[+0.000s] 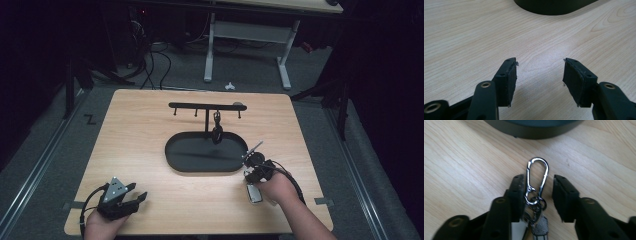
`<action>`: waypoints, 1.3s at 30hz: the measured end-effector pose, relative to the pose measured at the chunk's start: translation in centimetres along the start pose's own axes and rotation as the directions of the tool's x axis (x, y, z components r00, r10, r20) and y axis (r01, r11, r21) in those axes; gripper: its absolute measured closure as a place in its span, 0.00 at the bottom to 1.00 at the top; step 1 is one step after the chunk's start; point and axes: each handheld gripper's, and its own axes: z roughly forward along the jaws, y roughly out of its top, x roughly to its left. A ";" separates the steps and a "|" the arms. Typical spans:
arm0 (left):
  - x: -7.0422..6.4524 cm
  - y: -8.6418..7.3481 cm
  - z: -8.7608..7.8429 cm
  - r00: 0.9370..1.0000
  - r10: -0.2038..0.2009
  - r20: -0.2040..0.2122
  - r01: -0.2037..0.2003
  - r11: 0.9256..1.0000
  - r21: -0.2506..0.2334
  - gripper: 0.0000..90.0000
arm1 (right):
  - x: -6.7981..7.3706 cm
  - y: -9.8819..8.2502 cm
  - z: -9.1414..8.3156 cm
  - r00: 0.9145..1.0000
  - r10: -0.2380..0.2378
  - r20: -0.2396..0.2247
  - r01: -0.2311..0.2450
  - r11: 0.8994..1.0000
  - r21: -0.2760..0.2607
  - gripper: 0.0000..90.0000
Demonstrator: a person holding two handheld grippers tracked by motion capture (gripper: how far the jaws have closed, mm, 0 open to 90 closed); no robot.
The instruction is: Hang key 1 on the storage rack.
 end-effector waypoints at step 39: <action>-0.2 0.1 0.1 1.000 0.008 0.007 -0.008 1.000 -0.002 0.50 | -1.0 0.0 -4.3 0.998 0.026 -0.065 -0.026 1.000 0.003 0.96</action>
